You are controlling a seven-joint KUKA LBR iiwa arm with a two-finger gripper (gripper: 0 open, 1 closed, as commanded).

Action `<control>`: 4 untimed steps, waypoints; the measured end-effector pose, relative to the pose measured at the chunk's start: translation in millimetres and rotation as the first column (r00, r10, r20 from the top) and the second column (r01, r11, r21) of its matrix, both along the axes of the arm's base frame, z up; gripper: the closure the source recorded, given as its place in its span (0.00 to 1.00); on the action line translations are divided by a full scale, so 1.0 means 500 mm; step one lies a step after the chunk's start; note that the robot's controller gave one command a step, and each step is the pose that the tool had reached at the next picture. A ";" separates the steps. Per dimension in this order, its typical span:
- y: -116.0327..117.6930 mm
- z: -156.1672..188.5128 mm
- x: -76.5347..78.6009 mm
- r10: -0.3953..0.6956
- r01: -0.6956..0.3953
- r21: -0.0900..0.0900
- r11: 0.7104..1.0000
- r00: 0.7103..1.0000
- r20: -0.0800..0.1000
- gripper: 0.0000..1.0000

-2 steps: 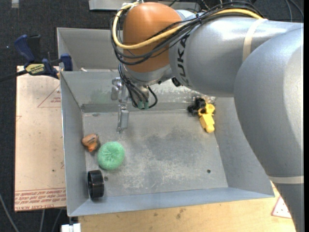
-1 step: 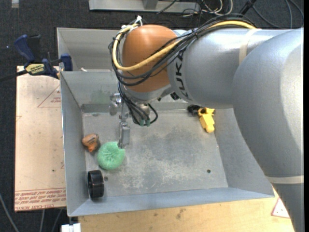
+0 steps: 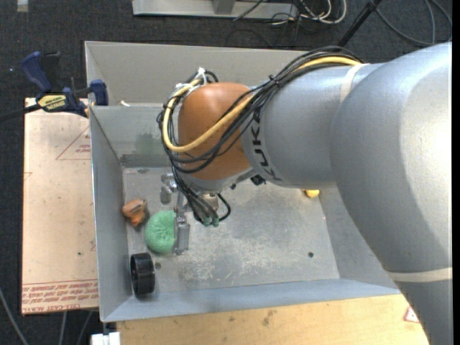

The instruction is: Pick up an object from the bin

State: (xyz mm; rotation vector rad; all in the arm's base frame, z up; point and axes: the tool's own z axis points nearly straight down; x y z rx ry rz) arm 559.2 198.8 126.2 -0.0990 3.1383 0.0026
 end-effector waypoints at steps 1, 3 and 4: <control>-0.010 -0.029 -0.013 0.101 -0.101 0.000 0.995 0.995 -0.004 0.00; -0.019 -0.114 0.044 0.112 -0.112 0.000 0.994 0.994 -0.001 1.00; -0.004 0.243 0.067 0.145 -0.145 0.001 0.989 0.989 0.009 1.00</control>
Offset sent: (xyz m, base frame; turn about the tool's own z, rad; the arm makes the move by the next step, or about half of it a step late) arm 0.0221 -0.0098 -0.0562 -0.1137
